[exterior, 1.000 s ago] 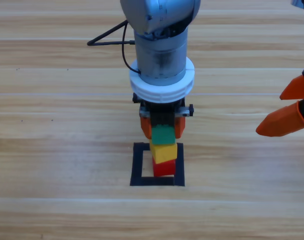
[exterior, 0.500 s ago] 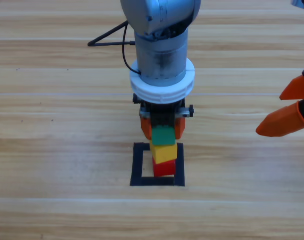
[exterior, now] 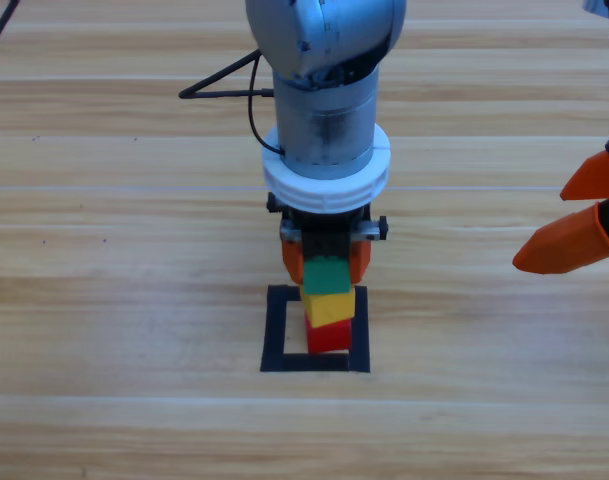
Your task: Stack the blocks in the rectangular block: red at the bottom, yellow in the middle, green on top
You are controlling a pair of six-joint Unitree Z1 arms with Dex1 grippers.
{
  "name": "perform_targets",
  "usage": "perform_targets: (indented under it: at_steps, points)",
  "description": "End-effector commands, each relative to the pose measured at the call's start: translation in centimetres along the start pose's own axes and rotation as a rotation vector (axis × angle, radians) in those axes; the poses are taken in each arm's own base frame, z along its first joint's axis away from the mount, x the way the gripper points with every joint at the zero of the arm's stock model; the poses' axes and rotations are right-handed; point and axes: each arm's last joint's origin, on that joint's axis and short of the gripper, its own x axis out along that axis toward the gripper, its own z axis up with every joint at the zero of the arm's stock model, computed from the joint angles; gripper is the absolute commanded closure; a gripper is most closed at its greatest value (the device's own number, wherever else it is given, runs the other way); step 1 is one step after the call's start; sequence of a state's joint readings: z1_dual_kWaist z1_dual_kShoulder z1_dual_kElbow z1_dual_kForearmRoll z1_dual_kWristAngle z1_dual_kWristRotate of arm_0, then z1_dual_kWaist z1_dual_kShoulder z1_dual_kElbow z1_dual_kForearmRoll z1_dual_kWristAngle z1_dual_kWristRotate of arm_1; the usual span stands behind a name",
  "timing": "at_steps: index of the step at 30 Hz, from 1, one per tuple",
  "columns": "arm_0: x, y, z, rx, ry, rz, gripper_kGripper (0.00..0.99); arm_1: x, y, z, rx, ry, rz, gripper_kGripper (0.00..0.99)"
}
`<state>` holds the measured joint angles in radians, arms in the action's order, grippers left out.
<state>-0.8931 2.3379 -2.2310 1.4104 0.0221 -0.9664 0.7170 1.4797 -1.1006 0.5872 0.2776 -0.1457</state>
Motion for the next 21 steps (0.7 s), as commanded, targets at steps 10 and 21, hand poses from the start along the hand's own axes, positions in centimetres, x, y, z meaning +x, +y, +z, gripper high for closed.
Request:
perform_targets:
  at_steps: [10, 21]
  points:
    - [-0.1, 0.1, -1.3, 0.023, 0.023, 0.017, 0.0, 1.5, -0.4, -0.3, 0.015, 0.06, 0.033, 0.001]
    - [-14.8, 1.6, -5.5, 0.251, -0.378, -0.211, 0.0, 1.2, 2.9, 1.7, -0.113, 0.064, 0.086, 0.001]
